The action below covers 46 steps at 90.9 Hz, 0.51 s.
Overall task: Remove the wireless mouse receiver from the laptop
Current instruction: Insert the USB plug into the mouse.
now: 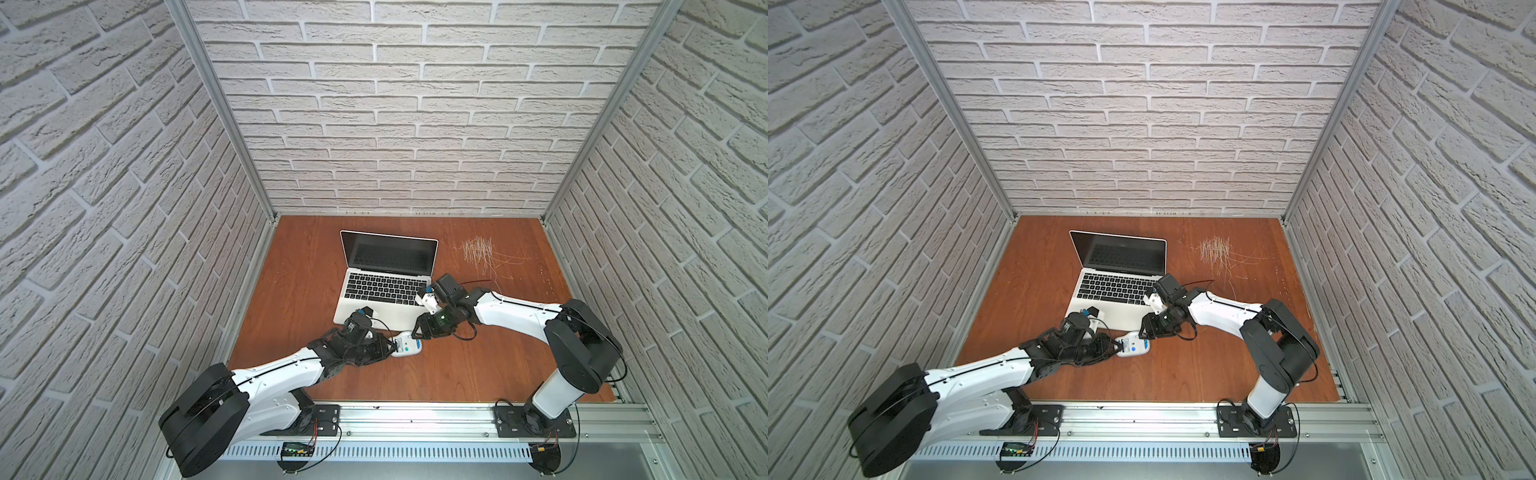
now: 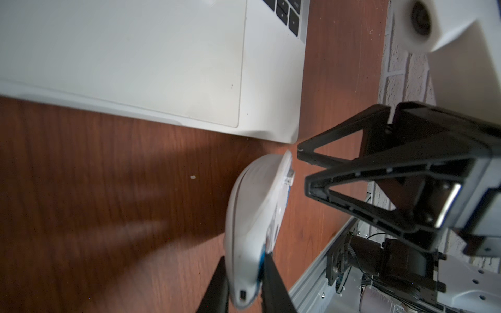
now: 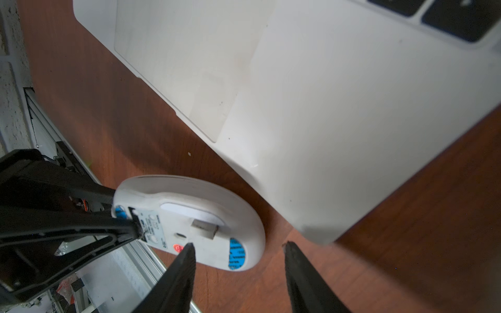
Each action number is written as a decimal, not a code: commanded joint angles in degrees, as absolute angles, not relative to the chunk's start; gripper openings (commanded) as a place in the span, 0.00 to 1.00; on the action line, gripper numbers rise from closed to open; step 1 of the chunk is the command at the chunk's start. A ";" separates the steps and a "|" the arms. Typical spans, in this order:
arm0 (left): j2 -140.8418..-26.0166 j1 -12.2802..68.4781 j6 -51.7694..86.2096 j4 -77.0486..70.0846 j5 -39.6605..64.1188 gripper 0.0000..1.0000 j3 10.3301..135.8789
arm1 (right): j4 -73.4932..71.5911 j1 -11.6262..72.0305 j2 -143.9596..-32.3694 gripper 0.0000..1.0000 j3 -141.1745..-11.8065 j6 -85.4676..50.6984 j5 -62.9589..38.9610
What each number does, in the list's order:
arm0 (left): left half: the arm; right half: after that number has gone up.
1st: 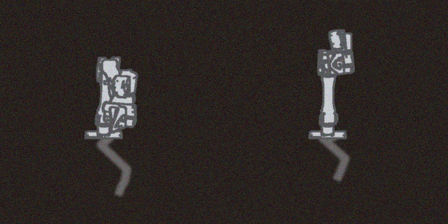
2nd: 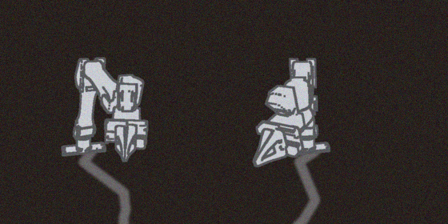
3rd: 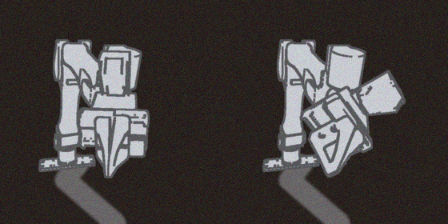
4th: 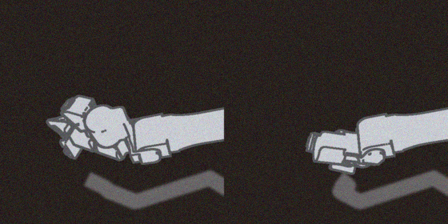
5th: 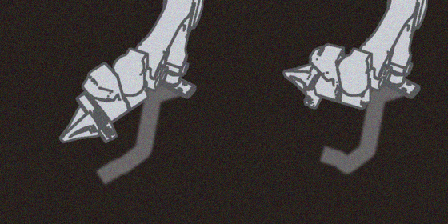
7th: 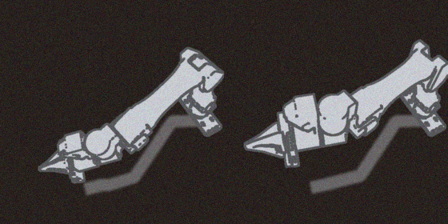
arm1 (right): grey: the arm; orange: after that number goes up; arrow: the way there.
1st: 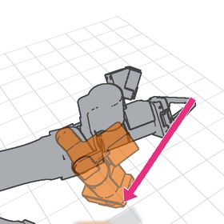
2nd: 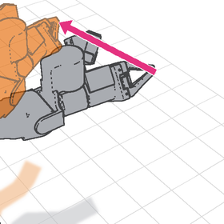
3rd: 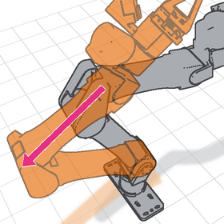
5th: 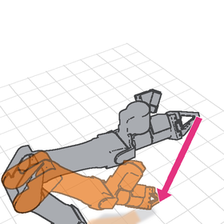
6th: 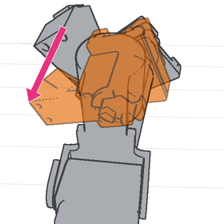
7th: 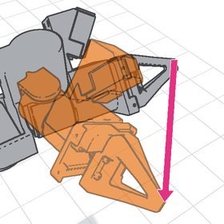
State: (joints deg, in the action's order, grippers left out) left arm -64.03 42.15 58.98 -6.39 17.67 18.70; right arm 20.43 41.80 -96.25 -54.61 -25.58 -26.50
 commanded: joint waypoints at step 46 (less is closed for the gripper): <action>-64.77 40.62 56.38 2.00 16.33 0.00 17.14 | 17.97 42.14 -98.52 0.48 -53.90 -26.30 -25.21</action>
State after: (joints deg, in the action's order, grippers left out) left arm -64.01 41.21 57.93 -6.17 18.39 18.74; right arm 19.11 41.80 -97.58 -54.98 -26.59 -26.24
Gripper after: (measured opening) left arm 0.217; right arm 0.484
